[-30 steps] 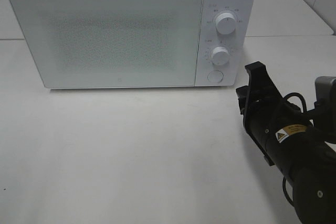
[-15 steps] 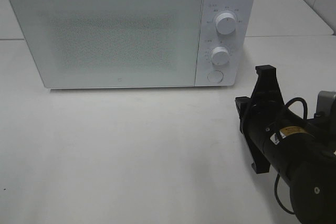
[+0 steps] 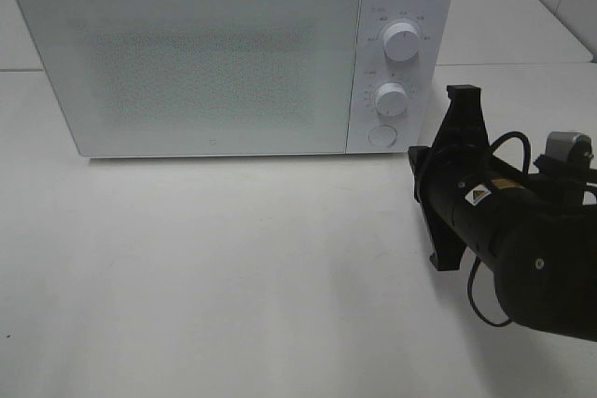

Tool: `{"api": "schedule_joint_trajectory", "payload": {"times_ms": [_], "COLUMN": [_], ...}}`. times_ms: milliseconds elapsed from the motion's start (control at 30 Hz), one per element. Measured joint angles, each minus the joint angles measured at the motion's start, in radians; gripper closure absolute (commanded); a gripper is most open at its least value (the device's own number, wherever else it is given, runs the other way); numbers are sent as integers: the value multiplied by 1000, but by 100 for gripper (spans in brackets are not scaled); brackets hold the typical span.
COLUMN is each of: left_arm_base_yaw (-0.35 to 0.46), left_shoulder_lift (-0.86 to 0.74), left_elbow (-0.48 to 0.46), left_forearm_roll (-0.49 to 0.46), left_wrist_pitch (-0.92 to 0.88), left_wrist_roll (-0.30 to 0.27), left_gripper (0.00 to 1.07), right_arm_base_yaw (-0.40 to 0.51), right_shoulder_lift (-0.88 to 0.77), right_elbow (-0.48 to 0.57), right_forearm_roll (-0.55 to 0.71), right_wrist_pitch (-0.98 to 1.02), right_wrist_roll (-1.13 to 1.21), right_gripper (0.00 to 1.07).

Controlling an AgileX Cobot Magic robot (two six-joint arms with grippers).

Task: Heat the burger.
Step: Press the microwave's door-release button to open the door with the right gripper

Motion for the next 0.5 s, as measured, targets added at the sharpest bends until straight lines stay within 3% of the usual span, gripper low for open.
{"api": "schedule_joint_trajectory", "payload": {"times_ms": [500], "left_arm_base_yaw": [0], "left_shoulder_lift": [0], "left_elbow": [0], "left_forearm_roll": [0], "left_wrist_pitch": [0], "left_wrist_roll": [0], "left_gripper": [7], "right_arm_base_yaw": [-14], "right_shoulder_lift": [176], "right_elbow": [-139], "right_forearm_roll": [-30], "right_wrist_pitch": [10], "right_wrist_roll": [53], "right_gripper": [107]}}
